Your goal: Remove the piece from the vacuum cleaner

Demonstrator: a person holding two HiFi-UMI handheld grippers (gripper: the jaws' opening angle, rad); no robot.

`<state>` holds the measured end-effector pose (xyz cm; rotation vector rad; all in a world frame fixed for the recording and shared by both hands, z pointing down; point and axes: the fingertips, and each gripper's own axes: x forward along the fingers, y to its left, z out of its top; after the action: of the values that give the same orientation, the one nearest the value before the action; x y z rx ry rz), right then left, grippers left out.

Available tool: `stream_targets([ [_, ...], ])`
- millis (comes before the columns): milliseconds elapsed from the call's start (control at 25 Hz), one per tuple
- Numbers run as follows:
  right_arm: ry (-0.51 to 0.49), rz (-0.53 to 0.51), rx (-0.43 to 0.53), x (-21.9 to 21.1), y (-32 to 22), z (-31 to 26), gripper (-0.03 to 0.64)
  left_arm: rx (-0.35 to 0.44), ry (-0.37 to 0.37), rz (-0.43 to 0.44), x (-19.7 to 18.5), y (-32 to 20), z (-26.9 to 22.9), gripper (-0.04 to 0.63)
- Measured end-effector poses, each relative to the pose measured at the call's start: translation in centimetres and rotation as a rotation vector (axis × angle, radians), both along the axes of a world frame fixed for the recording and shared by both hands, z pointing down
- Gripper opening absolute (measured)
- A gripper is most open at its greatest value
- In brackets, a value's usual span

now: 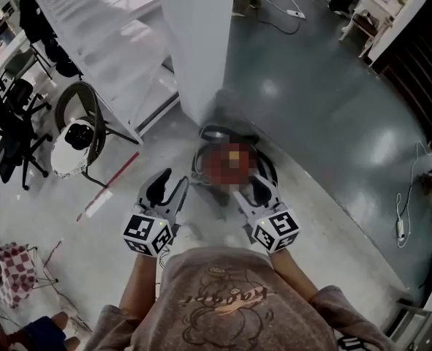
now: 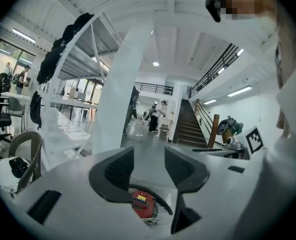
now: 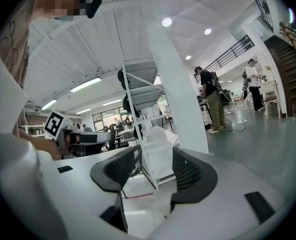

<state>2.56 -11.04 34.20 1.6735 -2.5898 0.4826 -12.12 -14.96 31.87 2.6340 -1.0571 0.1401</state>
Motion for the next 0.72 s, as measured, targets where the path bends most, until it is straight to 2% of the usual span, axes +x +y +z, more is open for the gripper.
stream_targets([
  [80,-0.005,0.008,-0.013,0.0,-0.2,0.3,0.234,-0.014,0.007,0.019,0.2,-0.3,0.2,0.233],
  [200,-0.004,0.032,-0.04,0.1,-0.4,1.1,0.244,-0.042,0.024,0.056,0.3,-0.8,0.7,0.281],
  [440,0.005,0.07,-0.127,0.6,-0.8,4.2,0.245,-0.095,-0.009,0.146,1.3,-2.4,3.5,0.304],
  [600,-0.005,0.1,-0.169,1.1,-1.1,7.3,0.245,-0.141,-0.016,0.216,2.6,-3.1,7.1,0.304],
  [720,0.0,0.122,-0.194,0.9,-1.6,10.2,0.247,-0.177,-0.053,0.279,3.2,-3.4,10.6,0.302],
])
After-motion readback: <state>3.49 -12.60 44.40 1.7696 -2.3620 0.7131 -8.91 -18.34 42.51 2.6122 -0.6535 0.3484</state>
